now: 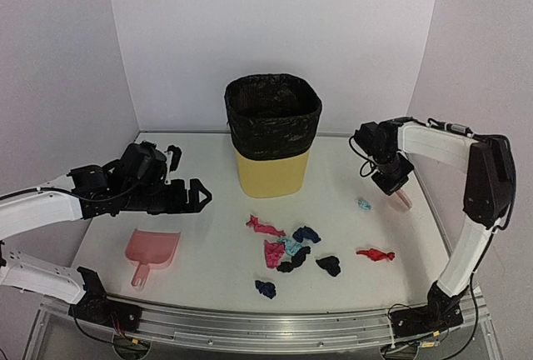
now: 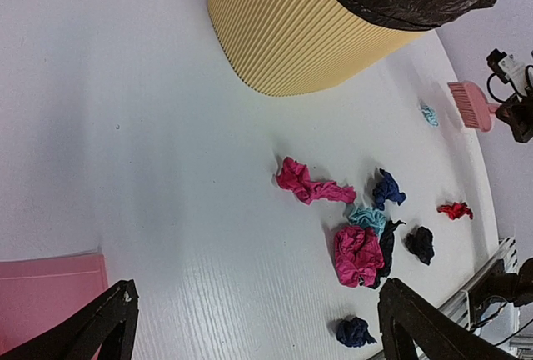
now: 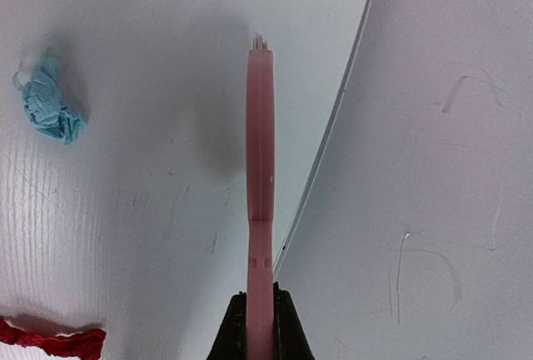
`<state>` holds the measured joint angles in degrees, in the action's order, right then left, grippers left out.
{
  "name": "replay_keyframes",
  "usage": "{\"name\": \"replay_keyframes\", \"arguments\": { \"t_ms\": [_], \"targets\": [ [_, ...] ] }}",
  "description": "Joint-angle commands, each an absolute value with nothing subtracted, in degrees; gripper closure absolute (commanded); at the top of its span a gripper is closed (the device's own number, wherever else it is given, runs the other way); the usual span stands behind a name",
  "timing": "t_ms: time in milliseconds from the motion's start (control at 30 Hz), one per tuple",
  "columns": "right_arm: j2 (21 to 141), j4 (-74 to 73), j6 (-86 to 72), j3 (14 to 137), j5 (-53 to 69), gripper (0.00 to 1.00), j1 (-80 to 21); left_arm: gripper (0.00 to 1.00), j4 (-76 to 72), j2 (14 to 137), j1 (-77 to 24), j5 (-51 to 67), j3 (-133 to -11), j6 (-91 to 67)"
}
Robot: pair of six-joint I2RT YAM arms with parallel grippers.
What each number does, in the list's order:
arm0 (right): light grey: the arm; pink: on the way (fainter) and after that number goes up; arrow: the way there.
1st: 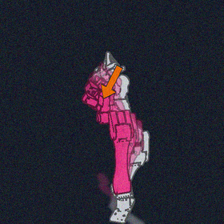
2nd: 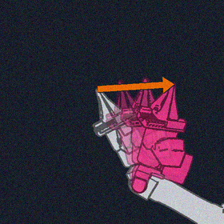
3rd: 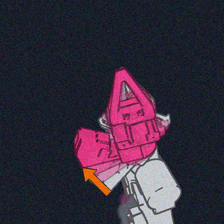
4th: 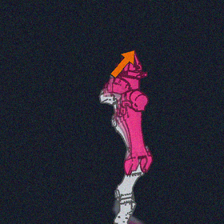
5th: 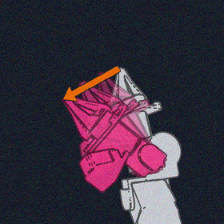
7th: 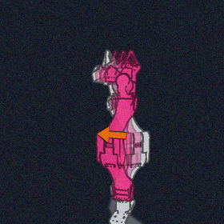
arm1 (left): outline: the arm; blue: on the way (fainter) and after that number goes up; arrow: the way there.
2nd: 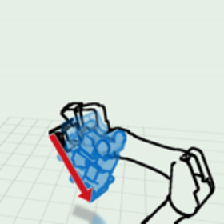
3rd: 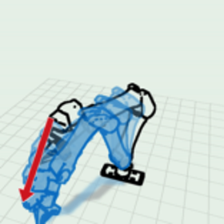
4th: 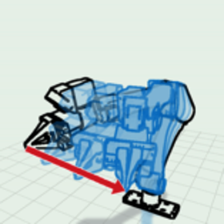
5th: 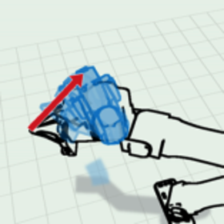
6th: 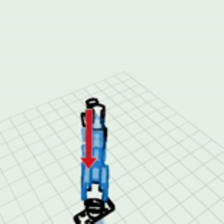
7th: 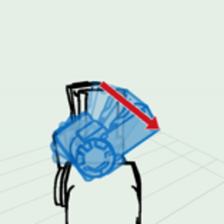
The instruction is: Sweep away the paper scraps from the table
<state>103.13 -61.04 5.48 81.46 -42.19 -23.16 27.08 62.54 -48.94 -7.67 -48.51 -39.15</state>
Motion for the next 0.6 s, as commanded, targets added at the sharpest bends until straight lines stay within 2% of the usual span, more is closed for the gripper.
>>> {"name": "replay_keyframes", "arguments": {
  "t_ms": [0, 233, 567],
  "targets": [
    [108.68, -61.5, 3.76, 85.94, -39.24, 1.0, -23.59, 0.0, 27.31, 60.11, -48.6, -7.81, -49.24, -39.44],
    [108.84, -61.72, -2.06, 84.97, -27.91, 1.0, -26.42, 0.0, 27.32, 57.57, -48.6, -8.39, -47.74, -40.03],
    [111.41, -64.83, -12.68, 86.31, -26.76, 1.0, -42.36, 0.0, 26.76, 58.15, -48.54, -8.78, -46.4, -41.09]
  ]
}}
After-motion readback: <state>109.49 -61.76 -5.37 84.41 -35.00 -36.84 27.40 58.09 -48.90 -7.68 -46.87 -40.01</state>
